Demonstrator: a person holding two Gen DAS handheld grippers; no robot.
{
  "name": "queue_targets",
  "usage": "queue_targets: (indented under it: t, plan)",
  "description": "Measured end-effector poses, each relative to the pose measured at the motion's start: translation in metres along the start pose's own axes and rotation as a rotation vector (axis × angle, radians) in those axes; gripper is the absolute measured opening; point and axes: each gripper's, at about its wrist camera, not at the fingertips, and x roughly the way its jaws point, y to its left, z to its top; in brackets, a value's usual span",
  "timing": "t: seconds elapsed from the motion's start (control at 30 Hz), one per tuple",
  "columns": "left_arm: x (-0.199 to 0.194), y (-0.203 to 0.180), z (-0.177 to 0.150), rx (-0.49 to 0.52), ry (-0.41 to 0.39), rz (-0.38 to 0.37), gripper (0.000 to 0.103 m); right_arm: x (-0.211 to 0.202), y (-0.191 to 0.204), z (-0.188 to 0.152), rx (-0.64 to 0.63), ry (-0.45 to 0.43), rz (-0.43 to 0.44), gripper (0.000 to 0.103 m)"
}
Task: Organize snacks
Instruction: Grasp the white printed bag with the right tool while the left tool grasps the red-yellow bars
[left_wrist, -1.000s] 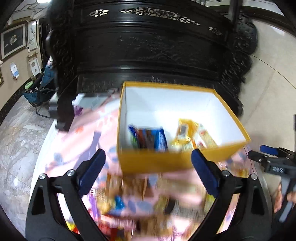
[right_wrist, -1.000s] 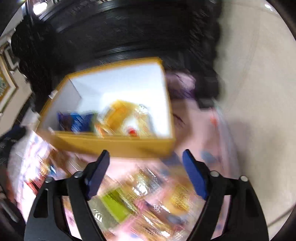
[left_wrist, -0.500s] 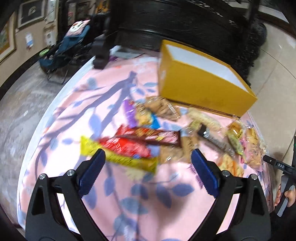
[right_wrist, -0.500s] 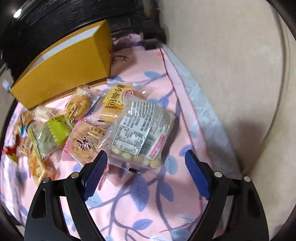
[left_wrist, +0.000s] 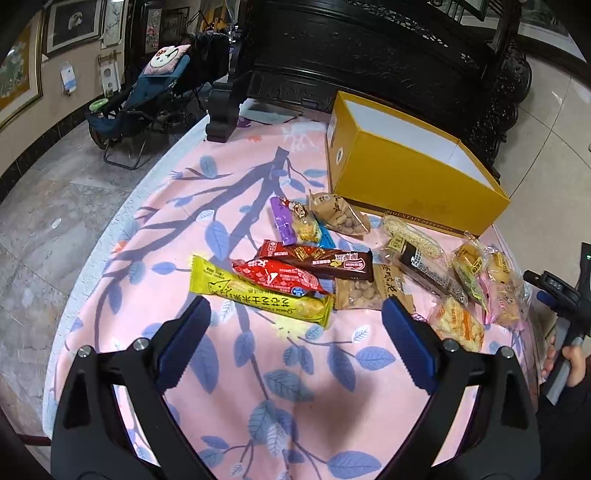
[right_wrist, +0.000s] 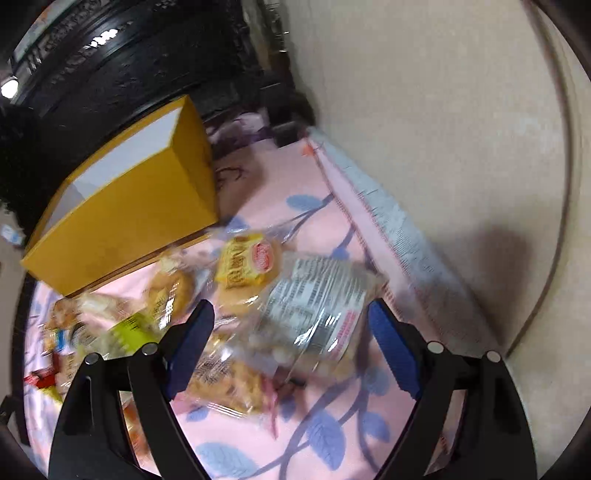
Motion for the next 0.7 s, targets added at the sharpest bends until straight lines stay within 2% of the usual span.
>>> queue_targets:
  t: [0.07,0.2,0.3,0.37,0.43,0.47,0.53,0.7]
  plan:
    - [0.001,-0.002,-0.001,0.002,0.004,-0.009,0.095,0.016,-0.002,0.003,-0.009,0.017,-0.072,0.086]
    - [-0.001,-0.004,-0.002,0.025,0.001,-0.003,0.095,0.034,-0.011,-0.011,-0.008,0.119,-0.091,0.086]
    - [0.000,0.000,0.000,0.007,-0.001,-0.007,0.095,0.034,-0.020,-0.020,0.012,0.117,-0.072,0.086]
    - [0.002,0.001,0.001,-0.003,0.001,-0.009,0.095,0.036,-0.021,-0.023,-0.007,0.116,-0.072,0.081]
    - [0.003,0.001,0.002,-0.001,0.002,-0.002,0.095,0.036,-0.016,-0.025,-0.061,0.095,-0.109,0.067]
    - [0.003,0.002,0.002,0.001,-0.002,0.005,0.095,0.035,-0.015,-0.026,-0.070,0.089,-0.108,0.066]
    - [0.002,0.005,0.002,-0.003,-0.004,0.012,0.095,0.030,-0.018,-0.028,-0.059,0.081,-0.089,0.053]
    - [0.000,0.018,0.003,-0.013,-0.003,0.053,0.095,0.005,-0.013,-0.044,-0.094,0.102,-0.019,0.050]
